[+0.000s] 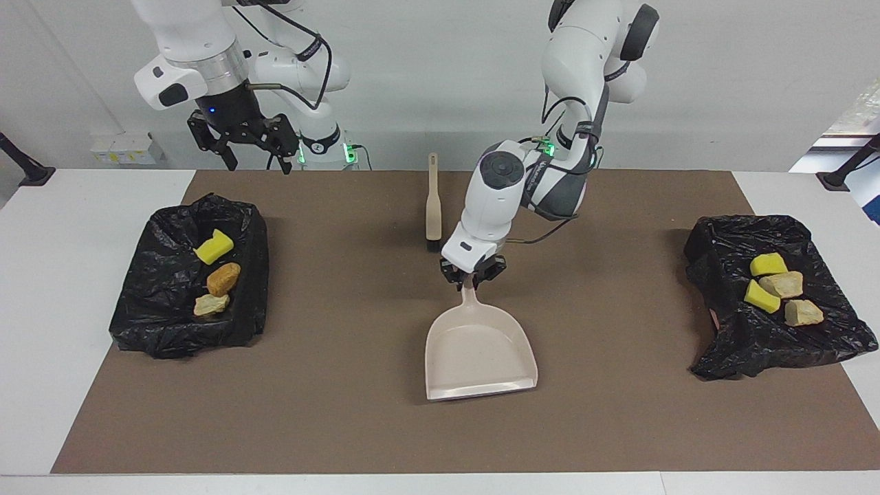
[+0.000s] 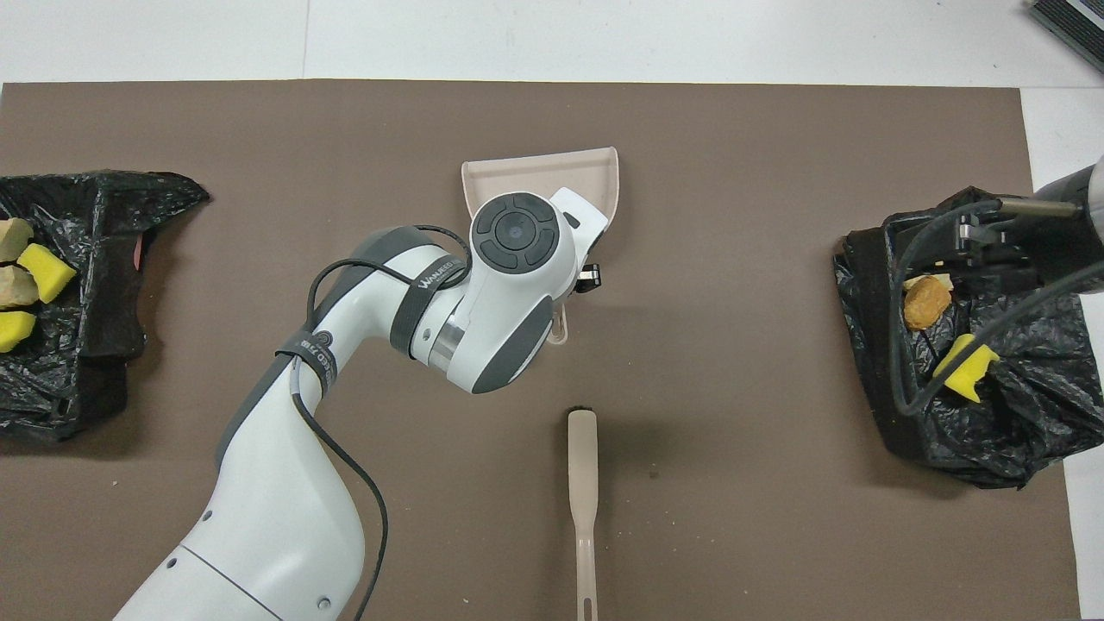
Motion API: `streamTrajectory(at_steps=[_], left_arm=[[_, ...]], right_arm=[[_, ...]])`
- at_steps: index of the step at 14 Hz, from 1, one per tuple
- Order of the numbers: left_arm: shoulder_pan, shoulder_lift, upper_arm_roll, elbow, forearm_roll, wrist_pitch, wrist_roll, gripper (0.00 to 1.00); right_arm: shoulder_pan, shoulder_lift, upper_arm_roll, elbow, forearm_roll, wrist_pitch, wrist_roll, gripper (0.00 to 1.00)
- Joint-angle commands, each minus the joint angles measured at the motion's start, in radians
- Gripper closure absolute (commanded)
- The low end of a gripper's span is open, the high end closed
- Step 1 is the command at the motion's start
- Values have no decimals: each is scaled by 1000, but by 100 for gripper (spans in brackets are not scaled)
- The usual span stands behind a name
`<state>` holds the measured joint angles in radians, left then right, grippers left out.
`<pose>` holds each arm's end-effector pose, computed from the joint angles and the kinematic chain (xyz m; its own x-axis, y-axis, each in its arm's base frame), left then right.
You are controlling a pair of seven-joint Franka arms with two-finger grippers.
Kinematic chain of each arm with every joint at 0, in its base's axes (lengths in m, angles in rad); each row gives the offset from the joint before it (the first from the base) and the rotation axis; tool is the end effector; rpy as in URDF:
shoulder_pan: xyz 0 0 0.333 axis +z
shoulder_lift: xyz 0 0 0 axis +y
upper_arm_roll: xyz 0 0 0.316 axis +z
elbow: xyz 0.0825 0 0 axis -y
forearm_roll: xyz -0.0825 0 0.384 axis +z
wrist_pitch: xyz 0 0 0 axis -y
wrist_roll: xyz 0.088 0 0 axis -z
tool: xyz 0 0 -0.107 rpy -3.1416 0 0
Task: Sweep and dump trash in bin
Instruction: 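Bring the empty dustpan to the table center and release it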
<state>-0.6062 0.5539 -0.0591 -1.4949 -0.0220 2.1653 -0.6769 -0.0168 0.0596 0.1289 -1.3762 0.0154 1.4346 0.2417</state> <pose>0.5665 -0.4365 0.3595 0.9976 0.0368 0.0591 0.0299 -0.9932 0.1124 0.5549 0.0616 0.6701 0.9918 -0.1273 -0.0061 -0.1274 -0.9916 -0.0221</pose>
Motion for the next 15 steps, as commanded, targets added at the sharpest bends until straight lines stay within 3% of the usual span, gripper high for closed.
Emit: streamTrajectory(at_steps=[1,6,15], left_arm=[[11,-12,18,16,16,-7,7,0],[134,-114,18,2,14,-79,74,0],[420,-259,19,-1,-21,-298,497,0]], right_arm=[[-14,-12,3,-4,6,-8,-18,0],[-14,-14,3,-4,9,-3,-16,0],[-18,-12,1,-4,15,6,-16,0]])
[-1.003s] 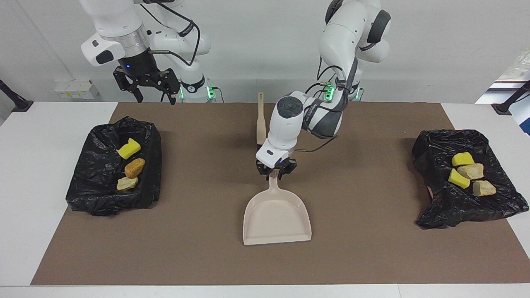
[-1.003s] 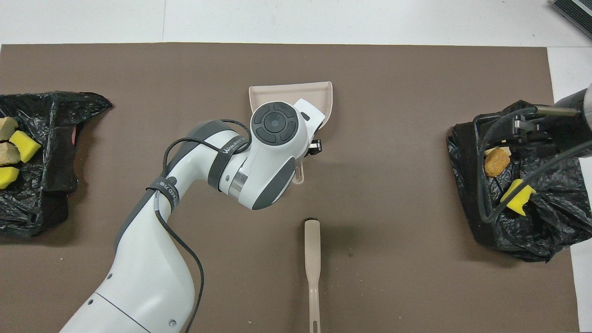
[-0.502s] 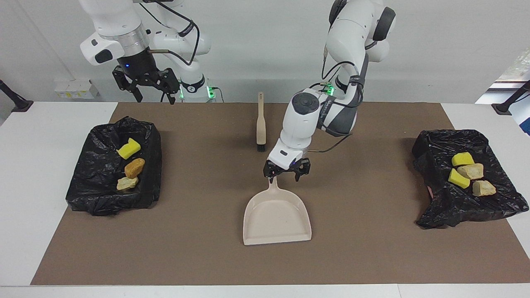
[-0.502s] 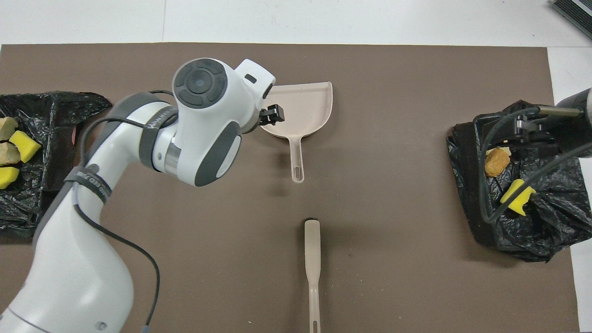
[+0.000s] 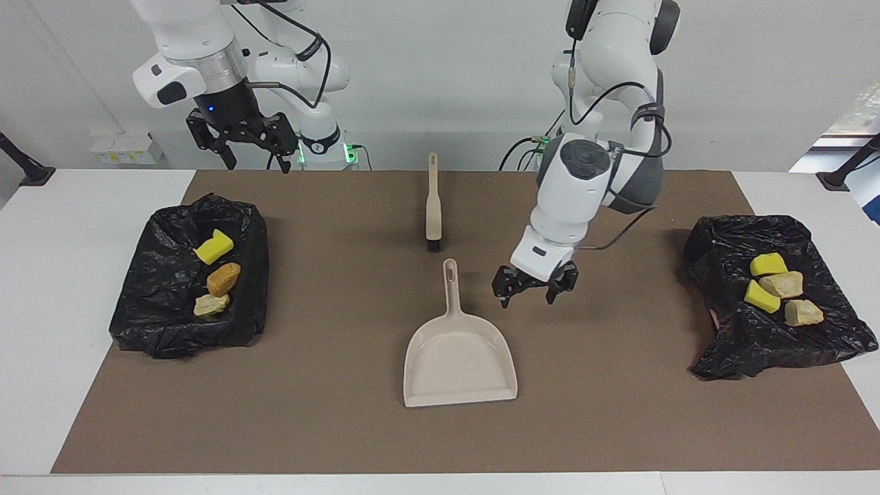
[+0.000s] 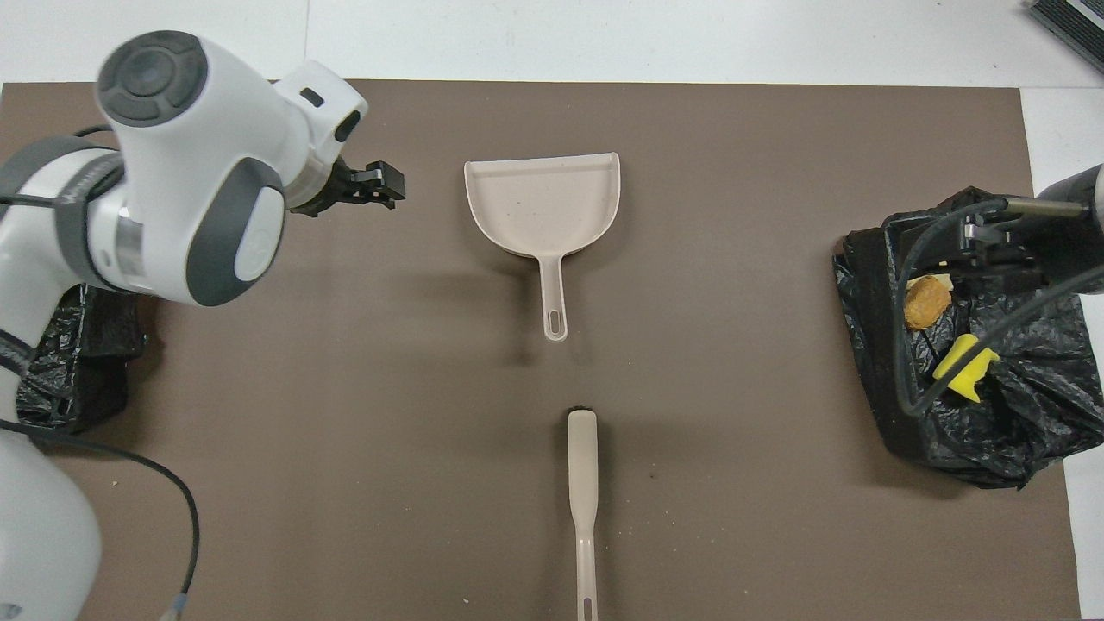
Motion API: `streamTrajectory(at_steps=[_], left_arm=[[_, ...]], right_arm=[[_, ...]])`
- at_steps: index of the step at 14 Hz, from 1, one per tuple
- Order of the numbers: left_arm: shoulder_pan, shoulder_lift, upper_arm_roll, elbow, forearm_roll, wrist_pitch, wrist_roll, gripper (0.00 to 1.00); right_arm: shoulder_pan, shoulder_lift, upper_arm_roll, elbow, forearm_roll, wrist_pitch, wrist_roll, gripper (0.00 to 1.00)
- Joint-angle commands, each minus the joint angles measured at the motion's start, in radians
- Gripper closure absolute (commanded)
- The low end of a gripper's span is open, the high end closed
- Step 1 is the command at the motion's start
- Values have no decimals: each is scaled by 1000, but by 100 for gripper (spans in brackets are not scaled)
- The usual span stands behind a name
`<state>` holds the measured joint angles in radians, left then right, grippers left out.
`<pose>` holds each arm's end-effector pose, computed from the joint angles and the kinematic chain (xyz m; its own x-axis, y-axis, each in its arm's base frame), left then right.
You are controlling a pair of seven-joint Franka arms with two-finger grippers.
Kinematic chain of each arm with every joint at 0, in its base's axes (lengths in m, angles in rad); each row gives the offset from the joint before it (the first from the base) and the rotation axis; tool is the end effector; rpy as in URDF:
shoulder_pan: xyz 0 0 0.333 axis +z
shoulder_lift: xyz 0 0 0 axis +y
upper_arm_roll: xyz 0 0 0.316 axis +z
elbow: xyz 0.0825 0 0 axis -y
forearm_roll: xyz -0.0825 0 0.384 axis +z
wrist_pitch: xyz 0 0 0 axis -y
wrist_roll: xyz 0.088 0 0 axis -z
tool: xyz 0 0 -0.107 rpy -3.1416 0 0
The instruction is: Sweep and dump trash in bin
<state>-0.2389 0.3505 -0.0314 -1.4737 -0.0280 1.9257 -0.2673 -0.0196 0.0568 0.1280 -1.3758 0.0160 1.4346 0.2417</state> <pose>0.6525 -0.1797 0.4877 0.9961 0.0106 0.0876 0.0051 -0.9980 0.0633 0.5541 0.0596 0.6719 0.9914 -0.1309 -0.0031 -0.1309 -0.9911 -0.0230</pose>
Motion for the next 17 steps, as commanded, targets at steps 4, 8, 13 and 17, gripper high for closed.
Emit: streamTrajectory(at_steps=[4,8,13,17], left_arm=[[147,-117,-5,-33,-9,-148,266,0],[161,-195,7,-65,37,-227,272,0],[162,-315,7,-169,62,-264,277,0],[170,-355,10,-157,59,-319,283,0]], right_arm=[[-22,-9,1,-5,12,6,-16,0],[-20,-9,1,-5,6,4,-16,0],[-6,-9,8,3,-31,-8,-15,0],[-6,-15,18,-5,-48,-30,-16,0]])
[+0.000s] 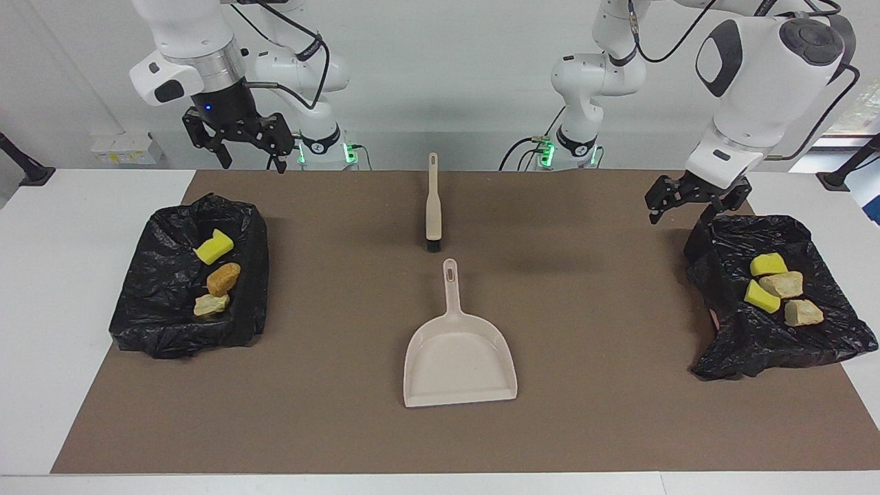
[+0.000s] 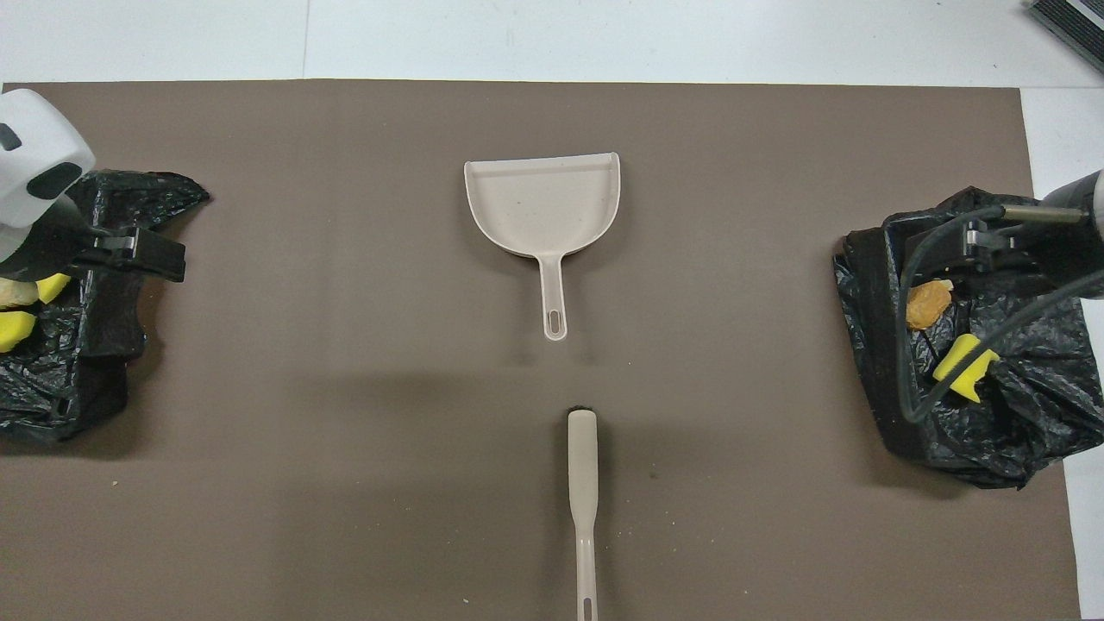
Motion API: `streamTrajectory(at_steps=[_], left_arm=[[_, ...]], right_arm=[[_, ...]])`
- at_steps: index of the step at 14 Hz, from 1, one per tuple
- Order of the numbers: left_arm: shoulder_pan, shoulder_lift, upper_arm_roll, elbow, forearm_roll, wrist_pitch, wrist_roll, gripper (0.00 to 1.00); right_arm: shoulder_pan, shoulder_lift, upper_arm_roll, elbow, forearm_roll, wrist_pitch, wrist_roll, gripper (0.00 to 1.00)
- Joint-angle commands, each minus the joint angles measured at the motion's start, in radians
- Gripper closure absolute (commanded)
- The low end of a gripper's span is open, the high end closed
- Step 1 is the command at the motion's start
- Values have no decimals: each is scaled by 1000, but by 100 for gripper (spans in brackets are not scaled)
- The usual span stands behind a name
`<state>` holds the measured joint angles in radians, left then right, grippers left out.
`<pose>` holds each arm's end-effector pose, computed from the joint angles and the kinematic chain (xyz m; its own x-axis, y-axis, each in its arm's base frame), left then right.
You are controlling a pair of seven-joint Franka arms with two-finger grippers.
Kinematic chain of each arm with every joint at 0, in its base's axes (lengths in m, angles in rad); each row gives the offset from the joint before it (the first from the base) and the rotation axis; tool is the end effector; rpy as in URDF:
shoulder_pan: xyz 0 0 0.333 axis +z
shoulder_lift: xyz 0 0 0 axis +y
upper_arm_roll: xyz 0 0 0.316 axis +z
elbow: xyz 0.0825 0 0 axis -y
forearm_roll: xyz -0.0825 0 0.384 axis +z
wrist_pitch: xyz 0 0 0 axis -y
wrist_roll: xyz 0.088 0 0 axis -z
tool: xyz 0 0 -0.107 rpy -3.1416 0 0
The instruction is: Sweep and dump trash in bin
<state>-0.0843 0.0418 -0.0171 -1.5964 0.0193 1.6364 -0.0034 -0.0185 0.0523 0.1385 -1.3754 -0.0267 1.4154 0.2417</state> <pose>0.5694 -0.0558 0.5946 0.9951 -0.0991 -0.0017 -0.0991 -0.9949 -0.0185 0.5504 0.0606 0.6729 0.9921 -0.1256 -0.0068 -0.1254 -0.9919 0.0215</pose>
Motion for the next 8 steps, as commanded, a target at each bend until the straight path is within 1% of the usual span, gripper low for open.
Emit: streamTrajectory(at_steps=[1,8], left_arm=[[15,-49,-4,-27,13,-46,43,0],[17,-48,6,-14,-12,-98,62,0]], right_arm=[[-6,-12,10,-5,-1,-6,-15,0],[-9,-25,12,-25,1,-1,-13,0]])
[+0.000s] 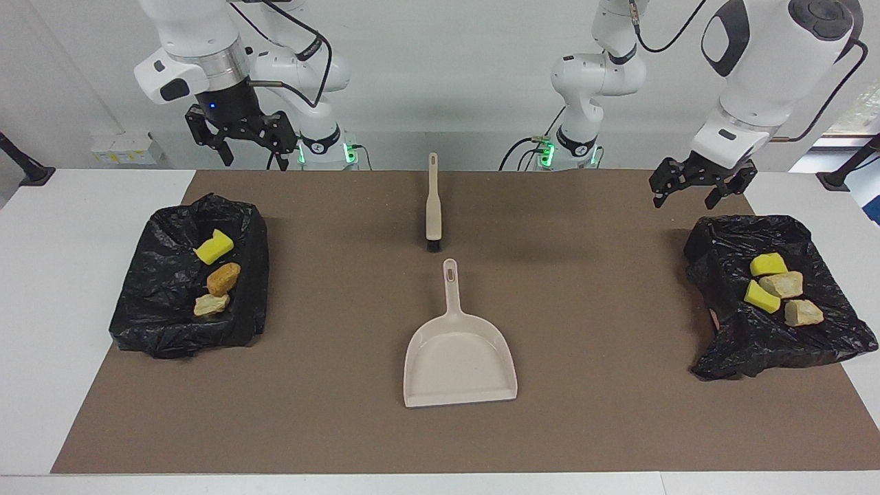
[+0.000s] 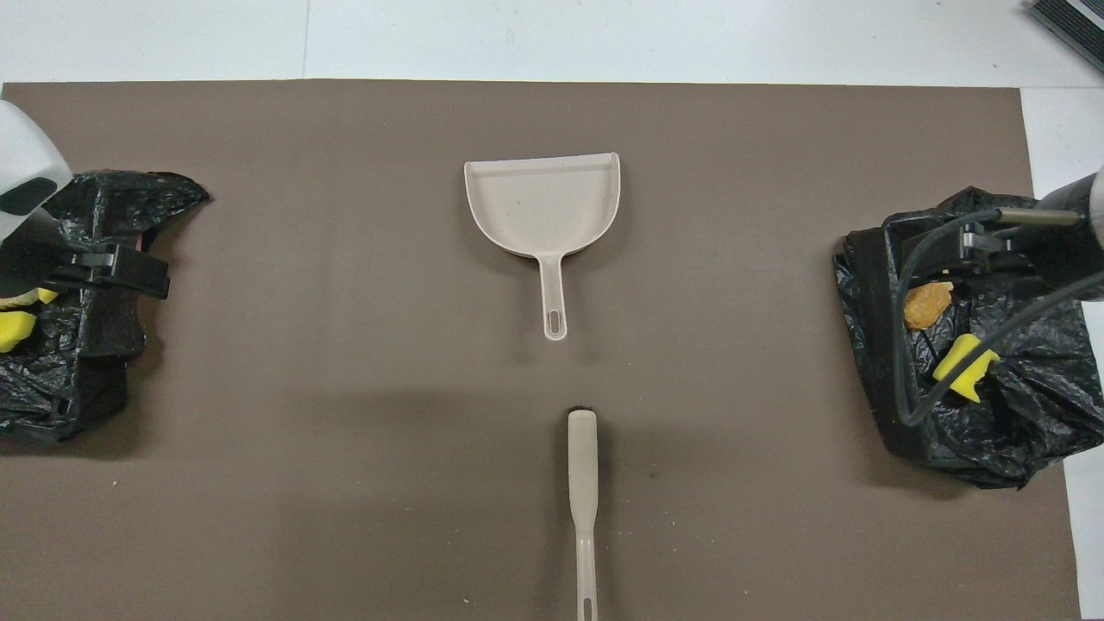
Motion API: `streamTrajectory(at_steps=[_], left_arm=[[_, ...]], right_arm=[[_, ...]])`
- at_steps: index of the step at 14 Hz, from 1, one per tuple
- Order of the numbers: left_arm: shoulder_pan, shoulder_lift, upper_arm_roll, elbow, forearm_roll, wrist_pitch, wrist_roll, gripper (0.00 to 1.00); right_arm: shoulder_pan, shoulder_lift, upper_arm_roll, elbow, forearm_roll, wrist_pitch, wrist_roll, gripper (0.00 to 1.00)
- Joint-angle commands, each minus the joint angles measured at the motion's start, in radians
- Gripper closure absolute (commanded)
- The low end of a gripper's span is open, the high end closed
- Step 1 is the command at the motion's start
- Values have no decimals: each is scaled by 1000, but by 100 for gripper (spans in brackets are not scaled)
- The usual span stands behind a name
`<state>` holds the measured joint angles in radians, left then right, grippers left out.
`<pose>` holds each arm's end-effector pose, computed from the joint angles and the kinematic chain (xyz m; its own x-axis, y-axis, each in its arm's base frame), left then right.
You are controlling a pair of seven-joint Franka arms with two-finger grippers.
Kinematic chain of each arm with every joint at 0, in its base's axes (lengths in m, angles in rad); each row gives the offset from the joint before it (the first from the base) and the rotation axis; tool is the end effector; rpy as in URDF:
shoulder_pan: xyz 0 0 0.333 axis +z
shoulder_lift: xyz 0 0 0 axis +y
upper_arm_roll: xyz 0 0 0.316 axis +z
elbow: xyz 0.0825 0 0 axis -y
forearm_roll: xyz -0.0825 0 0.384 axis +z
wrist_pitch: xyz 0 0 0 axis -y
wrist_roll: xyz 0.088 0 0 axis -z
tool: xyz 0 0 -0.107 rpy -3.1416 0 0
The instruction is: Sweep and dump trash in bin
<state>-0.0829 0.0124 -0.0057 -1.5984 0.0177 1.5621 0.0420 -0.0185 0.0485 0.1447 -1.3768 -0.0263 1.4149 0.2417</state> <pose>0.5541 -0.0473 0.6039 0.9903 -0.1300 -0.0494 -0.1309 -0.9913 -0.0155 0.5487 0.0640 0.6743 0.9928 -0.1194 -0.0050 -0.1192 -0.9926 0.0208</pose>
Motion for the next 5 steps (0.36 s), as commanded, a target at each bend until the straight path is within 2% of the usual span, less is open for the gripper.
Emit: streamTrajectory(at_steps=[1,3,5], left_arm=[[15,-18,-5,-3,-31,-27,12,0],[15,-11,-5,43,-36,-54,18,0],[15,-11,-2,43,-36,-54,33,0]], right_arm=[[-9,-21,6,-24,0,-1,-13,0],[-8,-22,6,-25,0,-1,-15,0],[-8,-24,6,-27,0,-2,-15,0]])
